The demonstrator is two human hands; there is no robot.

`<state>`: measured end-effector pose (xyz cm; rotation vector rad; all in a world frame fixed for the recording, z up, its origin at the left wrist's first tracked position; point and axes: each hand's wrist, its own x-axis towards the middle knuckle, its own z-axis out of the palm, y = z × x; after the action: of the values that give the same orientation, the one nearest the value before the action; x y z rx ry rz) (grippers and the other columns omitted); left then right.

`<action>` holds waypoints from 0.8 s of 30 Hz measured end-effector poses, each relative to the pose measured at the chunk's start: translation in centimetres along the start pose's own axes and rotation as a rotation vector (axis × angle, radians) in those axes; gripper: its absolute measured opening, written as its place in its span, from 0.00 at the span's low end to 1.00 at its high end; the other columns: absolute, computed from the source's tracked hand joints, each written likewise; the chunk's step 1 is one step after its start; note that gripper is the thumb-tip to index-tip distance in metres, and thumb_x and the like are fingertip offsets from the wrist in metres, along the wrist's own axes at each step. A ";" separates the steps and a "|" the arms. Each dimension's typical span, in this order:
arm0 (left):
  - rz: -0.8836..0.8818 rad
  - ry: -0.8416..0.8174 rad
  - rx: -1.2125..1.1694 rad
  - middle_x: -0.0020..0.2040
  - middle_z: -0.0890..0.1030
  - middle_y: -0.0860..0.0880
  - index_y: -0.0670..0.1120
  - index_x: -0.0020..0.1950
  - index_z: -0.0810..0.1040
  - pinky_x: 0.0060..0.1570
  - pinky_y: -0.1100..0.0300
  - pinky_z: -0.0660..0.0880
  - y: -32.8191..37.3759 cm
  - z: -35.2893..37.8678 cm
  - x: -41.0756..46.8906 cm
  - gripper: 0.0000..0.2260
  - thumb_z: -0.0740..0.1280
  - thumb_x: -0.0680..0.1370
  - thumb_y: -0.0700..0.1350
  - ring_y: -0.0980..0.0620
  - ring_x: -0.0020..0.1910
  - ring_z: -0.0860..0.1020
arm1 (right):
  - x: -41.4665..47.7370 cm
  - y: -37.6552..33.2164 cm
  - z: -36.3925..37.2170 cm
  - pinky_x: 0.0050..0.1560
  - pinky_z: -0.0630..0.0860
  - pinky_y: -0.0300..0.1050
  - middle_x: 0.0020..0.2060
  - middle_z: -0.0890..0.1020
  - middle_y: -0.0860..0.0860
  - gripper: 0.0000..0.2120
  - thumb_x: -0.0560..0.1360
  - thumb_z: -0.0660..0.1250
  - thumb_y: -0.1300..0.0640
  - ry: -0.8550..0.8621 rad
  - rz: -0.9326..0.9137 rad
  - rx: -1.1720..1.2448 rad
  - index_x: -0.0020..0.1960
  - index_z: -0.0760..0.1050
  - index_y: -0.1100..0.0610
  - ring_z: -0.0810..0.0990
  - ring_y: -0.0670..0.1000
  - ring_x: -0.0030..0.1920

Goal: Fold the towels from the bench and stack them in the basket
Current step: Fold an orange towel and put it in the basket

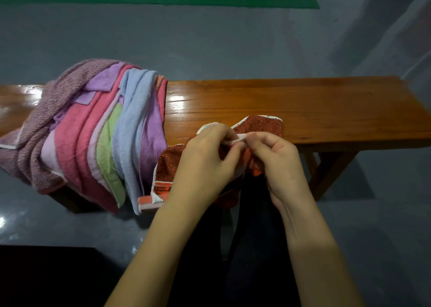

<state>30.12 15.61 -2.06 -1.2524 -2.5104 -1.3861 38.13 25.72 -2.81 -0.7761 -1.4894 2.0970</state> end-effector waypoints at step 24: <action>0.338 -0.539 0.416 0.26 0.68 0.56 0.57 0.38 0.65 0.30 0.59 0.71 -8.2 -6.7 2.4 0.20 0.52 0.72 0.73 0.59 0.26 0.68 | 3.2 4.7 -8.3 0.58 0.76 0.50 0.45 0.81 0.54 0.11 0.82 0.56 0.54 0.639 -0.035 -0.106 0.53 0.75 0.59 0.79 0.51 0.47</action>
<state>20.87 9.99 -2.95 -2.0111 -2.5020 -0.4618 41.19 32.09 -9.97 -1.2958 -1.2385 1.5316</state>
